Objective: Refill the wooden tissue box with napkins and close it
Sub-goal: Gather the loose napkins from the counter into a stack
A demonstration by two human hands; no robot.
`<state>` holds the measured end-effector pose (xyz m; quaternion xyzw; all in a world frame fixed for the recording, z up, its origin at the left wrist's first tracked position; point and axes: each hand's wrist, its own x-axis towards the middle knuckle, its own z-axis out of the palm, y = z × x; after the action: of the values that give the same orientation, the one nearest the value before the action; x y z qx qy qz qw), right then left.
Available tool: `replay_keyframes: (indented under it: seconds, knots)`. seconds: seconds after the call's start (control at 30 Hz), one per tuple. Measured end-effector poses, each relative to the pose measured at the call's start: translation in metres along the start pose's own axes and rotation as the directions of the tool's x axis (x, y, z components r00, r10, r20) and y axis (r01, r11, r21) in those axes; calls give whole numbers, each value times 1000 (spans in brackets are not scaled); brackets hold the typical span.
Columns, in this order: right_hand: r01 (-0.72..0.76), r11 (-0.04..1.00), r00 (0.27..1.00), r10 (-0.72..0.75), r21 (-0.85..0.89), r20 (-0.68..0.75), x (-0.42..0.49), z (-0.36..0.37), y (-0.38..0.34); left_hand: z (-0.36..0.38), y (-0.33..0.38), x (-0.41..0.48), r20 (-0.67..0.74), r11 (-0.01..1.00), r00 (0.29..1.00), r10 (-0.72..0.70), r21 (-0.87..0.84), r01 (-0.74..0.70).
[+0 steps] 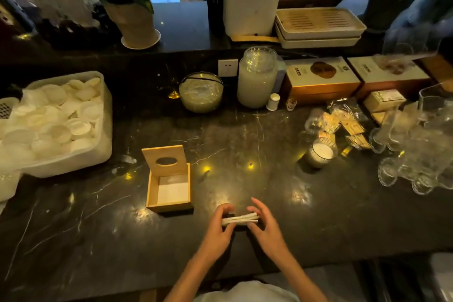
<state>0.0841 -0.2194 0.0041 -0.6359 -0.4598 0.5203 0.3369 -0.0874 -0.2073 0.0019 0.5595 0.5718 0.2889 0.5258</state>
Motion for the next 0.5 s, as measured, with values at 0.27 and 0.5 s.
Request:
replay_keyframes:
  seconds: [0.27,0.5]
  knots:
    - [27,1000,1000,-27,7,2,11,15,11,10,-11,0,7,997,1000,-13,72,13]
    - [148,982,988,-150,-117,-16,22,12,12,4,-12,5,-61,979,992,109,178,-97]
